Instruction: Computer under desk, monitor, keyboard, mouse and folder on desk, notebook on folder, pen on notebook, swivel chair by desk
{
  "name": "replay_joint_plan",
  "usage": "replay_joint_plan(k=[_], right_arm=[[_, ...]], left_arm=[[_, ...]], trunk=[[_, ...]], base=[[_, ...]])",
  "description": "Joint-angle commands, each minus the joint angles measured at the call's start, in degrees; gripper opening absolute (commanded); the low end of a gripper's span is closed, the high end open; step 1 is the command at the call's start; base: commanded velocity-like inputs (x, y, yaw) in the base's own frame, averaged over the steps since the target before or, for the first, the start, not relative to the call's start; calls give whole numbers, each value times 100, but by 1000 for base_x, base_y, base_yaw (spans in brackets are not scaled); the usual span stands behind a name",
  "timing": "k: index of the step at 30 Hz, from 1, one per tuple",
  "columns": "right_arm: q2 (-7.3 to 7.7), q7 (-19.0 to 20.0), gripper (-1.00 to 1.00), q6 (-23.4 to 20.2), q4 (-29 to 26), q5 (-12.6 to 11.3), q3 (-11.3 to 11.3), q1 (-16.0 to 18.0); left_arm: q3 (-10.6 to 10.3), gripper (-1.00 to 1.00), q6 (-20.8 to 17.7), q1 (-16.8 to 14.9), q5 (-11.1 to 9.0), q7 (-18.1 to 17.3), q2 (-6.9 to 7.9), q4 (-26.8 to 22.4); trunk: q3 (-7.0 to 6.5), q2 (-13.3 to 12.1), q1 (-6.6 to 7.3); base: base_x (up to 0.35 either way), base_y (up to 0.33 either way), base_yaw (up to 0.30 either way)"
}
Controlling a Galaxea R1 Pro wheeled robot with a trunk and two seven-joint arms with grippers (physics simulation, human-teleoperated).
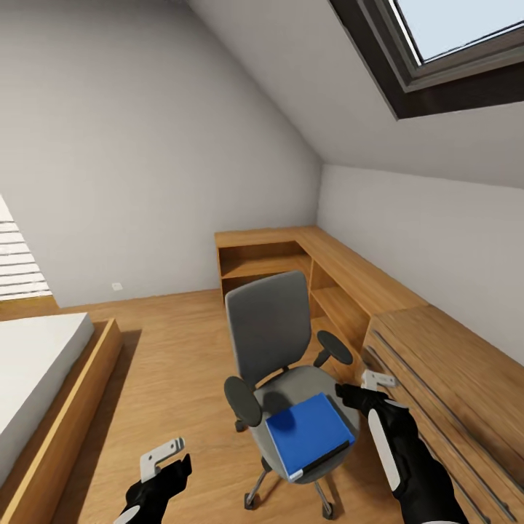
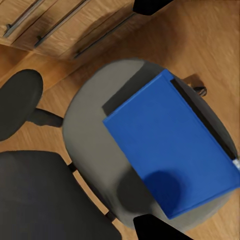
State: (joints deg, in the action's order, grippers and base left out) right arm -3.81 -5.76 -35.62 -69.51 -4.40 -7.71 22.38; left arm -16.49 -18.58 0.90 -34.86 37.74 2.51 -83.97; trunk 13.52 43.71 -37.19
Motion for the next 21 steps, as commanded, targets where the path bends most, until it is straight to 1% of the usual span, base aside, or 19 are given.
replay_joint_plan(k=[1,4,9,10,12,13,15,16,20,21], right_arm=[[1,-35,100,-24,-5,-46,27,4],[7,-29,100,-24,-2,-46,97,4],[0,-23,100,-24,83,-51,149,4],[-4,-22,100,-24,131,-52,226,4],[2,-22,100,-22,137,-52,316,4],[16,-22,100,-18,156,-52,487,4],[21,-19,100,-17,184,-52,536,4],[37,-13,100,2,387,-52,622,4],[38,-13,100,3,404,-52,633,4],[39,-13,100,4,411,-46,658,4]], left_arm=[[-6,100,-14,-3,-30,41,8,-12],[12,100,-14,-2,-24,36,11,-18],[34,100,-14,-2,-22,32,12,-24],[146,100,-14,-2,-21,32,12,-38],[189,100,-14,-2,-21,30,12,-44],[242,100,-18,-2,-21,26,12,-57],[255,100,-20,-2,-21,25,12,-60],[300,100,-23,-2,-21,31,25,-81],[419,100,-28,-2,-21,25,40,-83],[532,100,-27,-2,-21,20,47,-149]], trunk=[[7,7,-2],[7,7,-2],[7,7,-2],[7,7,-2],[7,7,-2],[7,7,-2],[7,7,-2],[7,7,-2],[7,7,-2],[7,7,-2]], base=[[49,0,2],[162,0,1],[267,0,0],[199,0,0],[215,3,0],[277,58,0],[285,67,0],[267,6,0],[261,3,0],[211,0,0]])
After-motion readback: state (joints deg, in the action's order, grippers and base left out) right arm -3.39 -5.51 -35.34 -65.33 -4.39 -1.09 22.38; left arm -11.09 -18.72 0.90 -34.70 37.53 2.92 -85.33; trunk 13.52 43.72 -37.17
